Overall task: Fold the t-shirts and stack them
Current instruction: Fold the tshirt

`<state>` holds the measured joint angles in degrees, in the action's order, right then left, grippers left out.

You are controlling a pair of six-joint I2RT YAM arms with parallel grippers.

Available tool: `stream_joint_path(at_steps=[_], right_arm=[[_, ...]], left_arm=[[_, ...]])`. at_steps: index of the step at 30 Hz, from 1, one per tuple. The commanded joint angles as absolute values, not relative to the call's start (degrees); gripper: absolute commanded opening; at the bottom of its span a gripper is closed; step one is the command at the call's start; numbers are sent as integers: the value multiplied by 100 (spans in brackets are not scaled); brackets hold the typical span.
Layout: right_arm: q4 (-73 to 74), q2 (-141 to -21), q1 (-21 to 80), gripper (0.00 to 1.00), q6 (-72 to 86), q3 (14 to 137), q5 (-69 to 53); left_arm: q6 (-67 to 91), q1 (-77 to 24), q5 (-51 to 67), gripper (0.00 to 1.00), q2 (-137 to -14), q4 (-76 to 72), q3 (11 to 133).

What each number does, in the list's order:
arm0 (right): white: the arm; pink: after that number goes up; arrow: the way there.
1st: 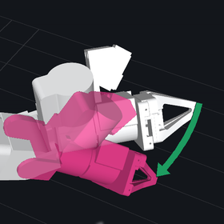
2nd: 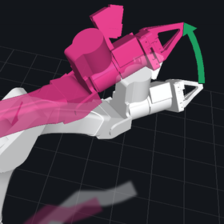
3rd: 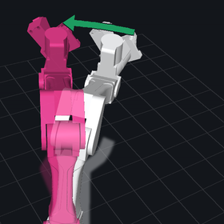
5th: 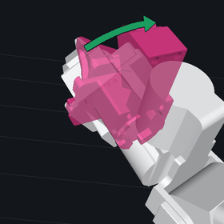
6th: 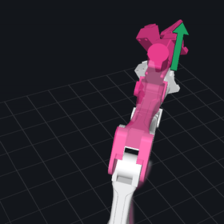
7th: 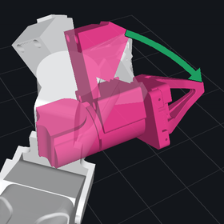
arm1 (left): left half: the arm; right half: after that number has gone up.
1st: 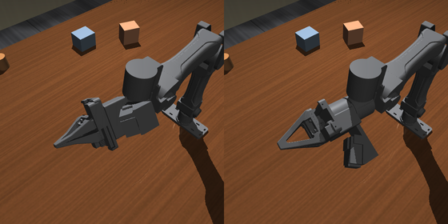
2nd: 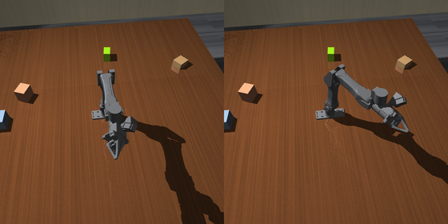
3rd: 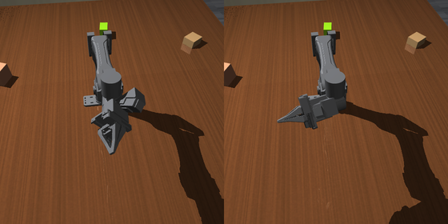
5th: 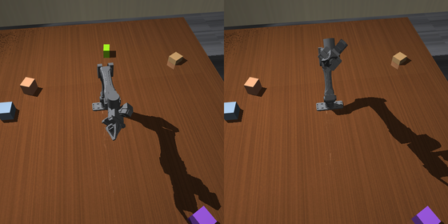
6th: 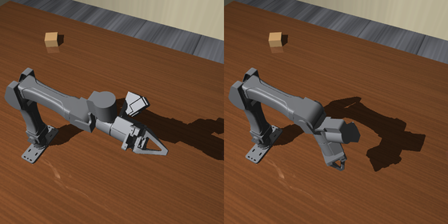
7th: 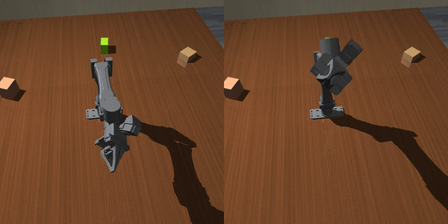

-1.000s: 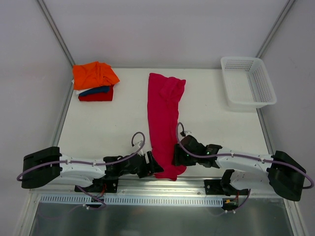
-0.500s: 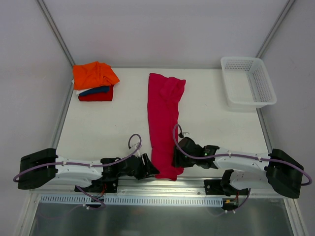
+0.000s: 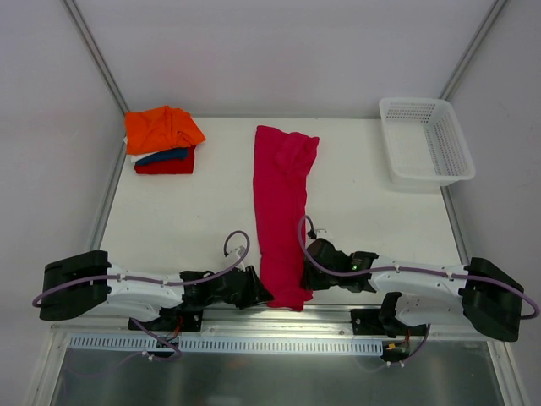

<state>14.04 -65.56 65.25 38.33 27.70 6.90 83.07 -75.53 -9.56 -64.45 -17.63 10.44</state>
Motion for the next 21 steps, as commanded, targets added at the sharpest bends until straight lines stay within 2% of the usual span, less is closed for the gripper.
stream_joint_path(at_steps=[1, 4, 6, 7, 10, 21], right_arm=[[1521, -6416, 6600, 23, 3973, 2883, 835], [1520, -6416, 6636, 13, 4008, 2883, 870], [1529, -6407, 6644, 9, 4017, 2883, 888], [1538, -6399, 6653, 6, 4034, 2883, 896], [1599, -6302, 6680, 1, 4060, 2900, 949], [2057, -5827, 6741, 2, 4052, 3015, 1257]], left_arm=[[7928, -7585, -1494, 30, -6916, -650, 984], [7796, -7585, -1459, 18, -7206, -668, 1125], [7743, -7585, -1424, 3, -7251, -659, 1204], [7691, -7594, -1415, 0, -7242, -659, 1230], [7629, -7629, -1441, 0, -7076, -624, 1283], [7418, -7673, -1749, 0, -6205, 176, 1564]])
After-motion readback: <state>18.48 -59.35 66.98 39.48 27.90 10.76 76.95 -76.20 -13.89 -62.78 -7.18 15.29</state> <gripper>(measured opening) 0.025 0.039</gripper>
